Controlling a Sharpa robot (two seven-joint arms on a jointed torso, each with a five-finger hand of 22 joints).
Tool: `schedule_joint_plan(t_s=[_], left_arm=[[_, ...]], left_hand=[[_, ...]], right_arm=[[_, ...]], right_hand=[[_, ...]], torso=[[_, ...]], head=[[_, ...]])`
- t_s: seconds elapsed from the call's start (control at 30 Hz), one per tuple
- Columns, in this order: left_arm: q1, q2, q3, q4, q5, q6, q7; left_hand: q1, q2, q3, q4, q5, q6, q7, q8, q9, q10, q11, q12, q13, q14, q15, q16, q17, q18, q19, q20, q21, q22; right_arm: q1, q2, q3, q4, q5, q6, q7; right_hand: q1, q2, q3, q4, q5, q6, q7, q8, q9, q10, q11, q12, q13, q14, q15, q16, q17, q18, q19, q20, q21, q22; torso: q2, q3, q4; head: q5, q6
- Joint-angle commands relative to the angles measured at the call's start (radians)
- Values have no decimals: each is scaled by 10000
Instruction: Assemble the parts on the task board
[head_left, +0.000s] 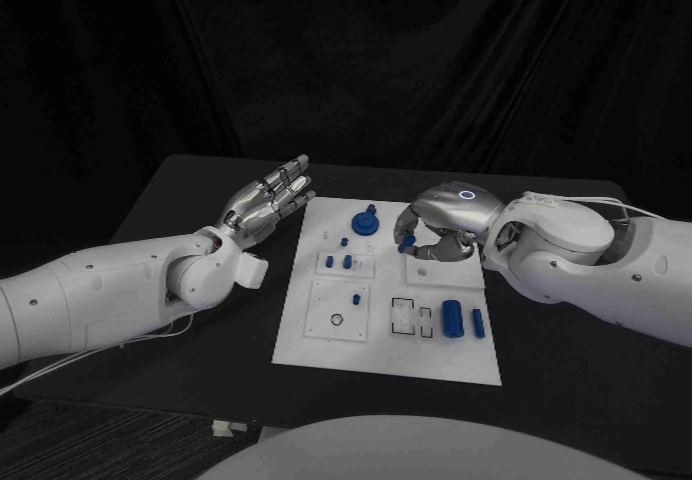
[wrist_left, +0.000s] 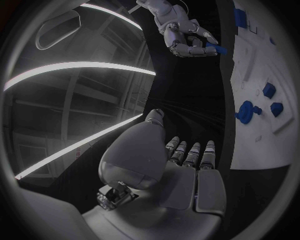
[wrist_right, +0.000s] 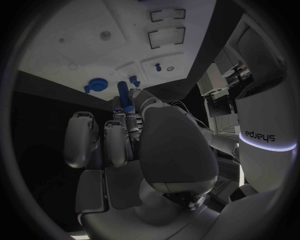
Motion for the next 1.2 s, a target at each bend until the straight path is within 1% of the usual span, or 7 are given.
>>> schedule_joint_plan(t_s=[0.03, 0.13, 0.23, 0.43, 0.67, 0.93, 1.2], left_arm=[[-11, 24, 10, 7, 1, 95, 1024], [-11, 26, 10, 15, 1, 94, 1021], [-11, 22, 10, 24, 1, 88, 1026], [-11, -32, 10, 55, 1, 64, 1025], [-11, -155, 10, 107, 1, 4, 1021], [-11, -205, 9, 116, 1, 42, 972], [-12, -184, 9, 86, 1, 104, 896]], left_hand=[[82, 5, 15, -79, 43, 5, 73, 24, 15, -21, 92, -4, 0, -3, 98, -37, -15, -36, 18, 83, -4, 8], [87, 9, 32, -103, 50, 17, 72, 25, 16, -13, 188, 33, 7, -3, 106, -37, -15, -36, 21, 92, -3, 8], [87, 9, 32, -103, 50, 17, 72, 25, 16, -13, 188, 33, 7, -3, 106, -37, -15, -36, 21, 92, -3, 8], [87, 9, 33, -105, 50, 17, 72, 25, 16, -12, 197, 35, 8, -3, 107, -37, -15, -36, 21, 93, -3, 8], [86, 5, 34, -110, 51, 26, 86, 26, 18, -9, 210, 52, 11, -3, 104, -37, -15, -36, 20, 90, -4, 5], [80, -9, 35, -124, 57, 43, 159, 29, 20, -4, 223, 63, 12, -3, 96, -36, -14, -36, 20, 80, -5, 1], [73, -3, 47, -137, 61, 83, 229, 35, 26, 4, 322, 102, 19, -1, 92, -29, -12, -37, 22, 77, -3, 3]], right_arm=[[81, 172, -3, 286, -174, 648, -407], [125, 478, -3, 425, -186, 1136, -493], [90, 896, -3, 438, -264, 1582, -562], [-194, 1815, -4, 206, -865, 2065, -769], [-620, 2491, -3, -59, -1239, 2189, -817], [-1192, 2973, -3, -355, -1853, 2208, -685], [-1549, 3191, -3, -745, -2616, 1736, -481]], right_hand=[[38, 48, 41, -1, -49, -54, 1, -44, -10, -4, 76, -9, 35, 425, 88, 40, 7, -140, 16, 98, -41, 1770], [10, 57, 64, 13, -120, -62, 15, -56, -17, -20, 95, -26, 31, 411, 102, 23, -28, -136, 6, 114, -55, 1766], [-21, 53, 111, 24, -282, -92, 51, -125, -52, -26, 123, -51, 27, 377, 131, -25, -119, -119, -32, 145, -134, 1743], [-77, 5, 147, 35, -402, -123, 63, -214, -99, -47, 142, -90, 18, 335, 149, -89, -236, -95, -79, 173, -237, 1713], [-81, -6, 172, 24, -413, -103, 53, -235, -112, 4, 126, -75, 27, 329, 146, -98, -253, -94, -80, 180, -234, 1713], [-73, -44, 228, -24, -296, -49, 27, -274, -136, 105, 90, -42, 51, 329, 117, -100, -253, -99, -65, 173, -184, 1727], [-69, -59, 263, -54, -257, -26, 7, -308, -154, 169, 62, -19, 69, 336, 93, -84, -222, -103, -55, 161, -149, 1737]], torso=[[4, -2, -4], [-2, 0, -8], [-9, -2, -11], [1, -9, 13], [26, -7, 40], [14, -5, 26], [8, -3, -11]], head=[[-9, -2], [19, -2], [-4, -2], [53, -2], [3, -2], [-123, -2], [-137, -2]])
